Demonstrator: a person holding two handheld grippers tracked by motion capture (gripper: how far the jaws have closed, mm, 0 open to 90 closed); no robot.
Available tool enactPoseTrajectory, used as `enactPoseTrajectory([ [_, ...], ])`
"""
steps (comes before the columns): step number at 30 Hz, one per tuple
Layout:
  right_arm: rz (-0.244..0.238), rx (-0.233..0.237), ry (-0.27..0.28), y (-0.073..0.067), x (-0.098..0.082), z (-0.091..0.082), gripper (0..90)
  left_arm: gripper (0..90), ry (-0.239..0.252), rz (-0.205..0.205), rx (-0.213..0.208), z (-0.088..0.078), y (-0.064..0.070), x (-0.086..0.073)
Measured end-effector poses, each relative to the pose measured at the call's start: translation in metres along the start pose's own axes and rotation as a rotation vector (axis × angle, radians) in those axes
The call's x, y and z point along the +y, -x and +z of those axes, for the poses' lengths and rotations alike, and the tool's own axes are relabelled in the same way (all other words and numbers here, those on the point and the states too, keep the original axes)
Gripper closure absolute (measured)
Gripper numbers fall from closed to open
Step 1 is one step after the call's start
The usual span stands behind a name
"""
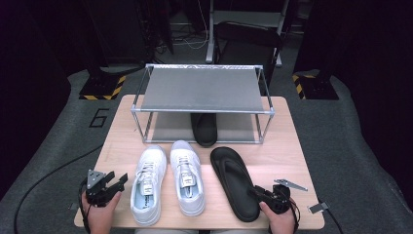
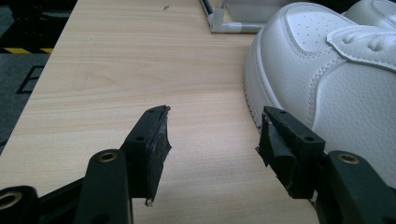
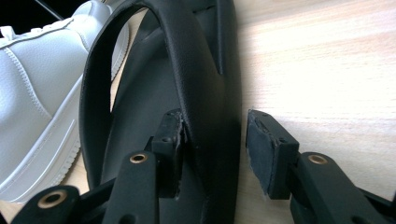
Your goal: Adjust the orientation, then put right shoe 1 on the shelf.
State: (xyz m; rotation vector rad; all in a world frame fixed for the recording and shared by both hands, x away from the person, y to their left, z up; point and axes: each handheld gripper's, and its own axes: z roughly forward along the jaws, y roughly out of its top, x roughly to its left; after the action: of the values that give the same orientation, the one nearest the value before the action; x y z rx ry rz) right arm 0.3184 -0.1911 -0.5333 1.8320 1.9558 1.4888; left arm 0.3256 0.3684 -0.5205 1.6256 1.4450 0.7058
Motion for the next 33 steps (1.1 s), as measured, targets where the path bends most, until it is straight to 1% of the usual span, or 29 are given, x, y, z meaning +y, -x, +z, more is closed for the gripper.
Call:
enactPoseTrajectory([
  [3, 0.012, 0.018, -0.016, -0.0004, -0.0002, 0.0012, 56.8, 42.0, 0.001, 0.000, -0.001, 0.0001, 0.0000, 0.0000],
  [5, 0.015, 0.021, -0.021, 0.0000, 0.0002, 0.0010, 57.0, 42.0, 0.005, -0.001, 0.000, 0.0004, -0.0001, -0.0002],
  [7, 0.006, 0.025, -0.012, 0.0015, 0.0005, 0.0017, 57.1, 42.0, 0.009, 0.000, 0.003, 0.0007, 0.0002, -0.0004],
  [8, 0.022, 0.024, -0.023, 0.0005, 0.0007, 0.0011, 57.1, 42.0, 0.001, 0.001, 0.003, 0.0005, 0.0002, -0.0002],
  [9, 0.021, 0.025, -0.024, 0.0009, 0.0010, 0.0012, 57.4, 42.0, -0.002, 0.002, 0.002, 0.0004, 0.0002, -0.0001],
  [11, 0.035, 0.033, -0.027, 0.0014, 0.0018, 0.0014, 58.3, 42.0, -0.004, 0.002, 0.002, 0.0004, 0.0004, 0.0000],
  [12, 0.041, 0.028, -0.037, 0.0017, 0.0026, 0.0009, 58.8, 42.0, -0.004, 0.002, 0.002, 0.0004, 0.0004, 0.0000],
  [14, 0.050, 0.033, -0.034, 0.0026, 0.0031, 0.0012, 59.6, 42.0, -0.004, 0.000, 0.001, 0.0005, 0.0005, 0.0000],
  [19, 0.052, 0.032, -0.036, 0.0039, 0.0034, 0.0010, 60.8, 42.0, -0.005, 0.000, 0.002, 0.0007, 0.0003, -0.0002],
  [24, 0.059, 0.026, -0.033, 0.0020, 0.0031, 0.0005, 61.8, 42.0, -0.006, -0.003, 0.003, 0.0008, 0.0002, -0.0003],
  [25, 0.063, 0.024, -0.040, 0.0011, 0.0026, 0.0004, 62.3, 42.0, -0.006, -0.002, 0.003, 0.0009, 0.0001, -0.0002],
  [28, 0.062, 0.021, -0.037, -0.0009, 0.0021, -0.0004, 62.8, 42.0, -0.005, 0.000, 0.002, 0.0010, 0.0000, 0.0004],
  [30, 0.052, 0.019, -0.030, -0.0012, 0.0021, -0.0004, 63.2, 42.0, -0.007, 0.002, 0.001, 0.0009, -0.0001, 0.0004],
  [33, 0.060, 0.016, -0.030, -0.0020, 0.0018, -0.0009, 63.5, 42.0, 0.001, -0.003, 0.002, 0.0004, -0.0003, 0.0004],
])
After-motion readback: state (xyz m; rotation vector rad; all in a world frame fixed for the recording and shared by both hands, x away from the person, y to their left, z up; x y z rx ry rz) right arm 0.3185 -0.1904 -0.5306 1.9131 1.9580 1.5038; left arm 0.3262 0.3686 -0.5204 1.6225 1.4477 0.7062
